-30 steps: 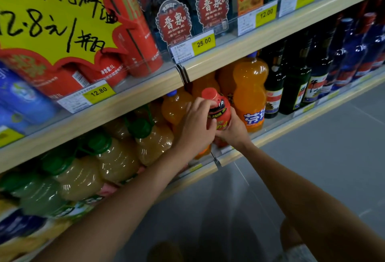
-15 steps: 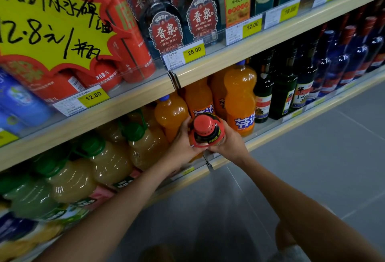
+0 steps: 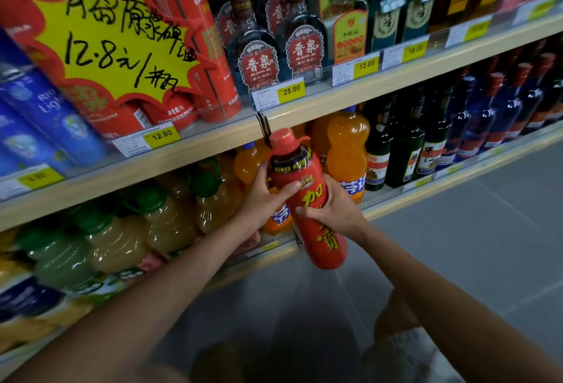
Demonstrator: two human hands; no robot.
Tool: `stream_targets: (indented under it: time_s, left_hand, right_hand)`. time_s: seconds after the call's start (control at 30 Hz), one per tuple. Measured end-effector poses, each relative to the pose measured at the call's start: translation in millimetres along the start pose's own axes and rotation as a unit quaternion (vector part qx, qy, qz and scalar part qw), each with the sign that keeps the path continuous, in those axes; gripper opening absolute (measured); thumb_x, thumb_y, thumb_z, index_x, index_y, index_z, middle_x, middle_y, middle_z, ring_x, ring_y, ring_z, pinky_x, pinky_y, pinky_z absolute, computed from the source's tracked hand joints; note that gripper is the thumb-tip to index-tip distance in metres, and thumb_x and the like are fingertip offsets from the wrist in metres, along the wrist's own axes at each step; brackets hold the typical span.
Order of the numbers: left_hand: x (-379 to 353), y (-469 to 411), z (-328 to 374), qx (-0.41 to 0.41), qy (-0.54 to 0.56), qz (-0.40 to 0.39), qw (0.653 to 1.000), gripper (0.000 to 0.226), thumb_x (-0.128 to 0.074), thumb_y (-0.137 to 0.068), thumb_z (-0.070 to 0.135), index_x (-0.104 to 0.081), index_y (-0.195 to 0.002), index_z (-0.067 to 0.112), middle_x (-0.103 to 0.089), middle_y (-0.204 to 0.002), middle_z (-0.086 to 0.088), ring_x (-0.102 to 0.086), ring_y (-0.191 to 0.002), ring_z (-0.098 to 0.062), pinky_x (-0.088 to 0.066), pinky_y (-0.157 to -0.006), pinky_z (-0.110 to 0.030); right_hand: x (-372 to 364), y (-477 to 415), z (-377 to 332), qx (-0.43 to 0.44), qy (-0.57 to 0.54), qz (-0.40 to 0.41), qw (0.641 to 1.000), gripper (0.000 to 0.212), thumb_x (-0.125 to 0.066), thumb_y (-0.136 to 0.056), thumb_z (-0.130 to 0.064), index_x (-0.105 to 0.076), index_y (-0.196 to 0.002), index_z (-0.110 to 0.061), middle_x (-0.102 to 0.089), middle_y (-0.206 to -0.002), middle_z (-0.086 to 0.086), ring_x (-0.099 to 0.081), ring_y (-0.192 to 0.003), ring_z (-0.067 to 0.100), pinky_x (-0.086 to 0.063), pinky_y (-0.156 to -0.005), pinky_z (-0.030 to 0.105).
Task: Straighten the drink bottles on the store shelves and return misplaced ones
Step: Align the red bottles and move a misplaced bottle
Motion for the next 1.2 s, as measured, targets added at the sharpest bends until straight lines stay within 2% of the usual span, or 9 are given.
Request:
stream_targets:
  time_s: [0.1,0.23,0.33,0.43,0.63,0.77,0.93,1.07,1.2]
  left_hand:
    - [-5,12,-3,0.035,0.051,0.02,0.998,0.071,-0.07,-0.08,0.029,-0.029,-0.139,0.026,-0.049,-0.128,0.005,-0.053,-0.109,-0.008,-0.047,-0.086,-0.025]
    - [-17,37,-23,0.132,0.136,0.03,0.981,0.063,-0.069,-0.081,0.03,-0.034,-0.133,0.025,-0.055,-0.129,0.0,-0.059,-0.11,-0.017,-0.053,-0.086,-0.04]
    - [-21,54,-37,0.16,0.171,0.09,0.968,0.051,-0.071,-0.079,0.032,-0.045,-0.123,0.03,-0.061,-0.123,0.0,-0.062,-0.104,-0.017,-0.054,-0.079,-0.036]
    - [-20,61,-45,0.168,0.177,0.145,0.959,0.057,-0.077,-0.071,0.035,-0.05,-0.121,0.028,-0.065,-0.115,0.005,-0.065,-0.099,-0.012,-0.055,-0.084,-0.039]
    - [-23,66,-67,0.217,0.19,0.151,0.946,0.046,-0.082,-0.066,0.032,-0.06,-0.107,0.031,-0.071,-0.1,0.009,-0.069,-0.087,-0.008,-0.055,-0.08,-0.036]
    - [-28,60,-87,0.271,0.187,0.145,0.933,0.061,-0.081,-0.066,0.036,-0.055,-0.12,0.03,-0.068,-0.111,0.006,-0.065,-0.098,-0.013,-0.052,-0.091,-0.043]
    - [-40,47,-96,0.347,0.178,0.117,0.913,0.077,-0.081,-0.062,0.046,-0.044,-0.128,0.032,-0.061,-0.12,0.002,-0.061,-0.105,-0.02,-0.048,-0.094,-0.047]
    - [-49,45,-94,0.376,0.184,0.107,0.902,0.064,-0.081,-0.064,0.042,-0.041,-0.113,0.037,-0.059,-0.117,0.001,-0.06,-0.1,-0.018,-0.05,-0.092,-0.047]
    - [-54,54,-85,0.405,0.191,0.11,0.887,0.068,-0.08,-0.067,0.039,-0.045,-0.124,0.027,-0.061,-0.118,-0.002,-0.062,-0.1,-0.019,-0.051,-0.092,-0.046]
  right_hand:
    - [2,7,-9,-0.013,0.004,-0.04,0.999,0.065,-0.083,-0.058,-0.047,-0.051,-0.113,-0.031,-0.067,-0.104,-0.006,-0.067,-0.09,0.006,-0.057,-0.081,0.033]
    - [-8,23,-6,-0.044,0.023,-0.107,0.993,0.064,-0.083,-0.063,-0.039,-0.053,-0.117,-0.022,-0.068,-0.105,-0.003,-0.067,-0.092,0.011,-0.056,-0.084,0.038]
    - [-17,34,1,-0.082,0.014,-0.141,0.986,0.062,-0.083,-0.068,-0.03,-0.052,-0.12,-0.017,-0.068,-0.107,0.004,-0.067,-0.096,0.018,-0.054,-0.087,0.042]
    - [-27,46,4,-0.106,-0.01,-0.168,0.98,0.06,-0.082,-0.071,-0.025,-0.051,-0.121,-0.015,-0.069,-0.106,0.003,-0.068,-0.096,0.015,-0.055,-0.084,0.033]
    - [-45,78,33,-0.199,-0.073,-0.154,0.965,0.076,-0.076,-0.063,-0.039,-0.042,-0.129,-0.022,-0.065,-0.111,-0.007,-0.065,-0.097,0.001,-0.052,-0.08,0.018]
    - [-49,90,53,-0.226,-0.048,-0.171,0.958,0.089,-0.079,-0.06,-0.043,-0.036,-0.136,-0.025,-0.062,-0.113,-0.012,-0.063,-0.097,-0.004,-0.052,-0.081,0.016]
    - [-41,89,68,-0.266,-0.03,-0.123,0.955,0.074,-0.084,-0.063,-0.039,-0.045,-0.126,-0.03,-0.066,-0.108,-0.009,-0.065,-0.096,0.005,-0.053,-0.086,0.028]
    - [-32,95,66,-0.302,-0.029,-0.12,0.945,0.069,-0.083,-0.065,-0.039,-0.047,-0.123,-0.033,-0.067,-0.105,-0.012,-0.066,-0.091,0.001,-0.053,-0.075,0.017]
    - [-23,108,53,-0.336,-0.016,-0.115,0.935,0.065,-0.083,-0.066,-0.038,-0.049,-0.122,-0.036,-0.067,-0.103,-0.014,-0.065,-0.088,-0.003,-0.05,-0.07,0.01]
Point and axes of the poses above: each hand's wrist, its own y-axis away from the middle knuckle, its own x-axis out of the back of the hand, z = x × y, the point moved 3 cm from there along -y, towards the middle knuckle
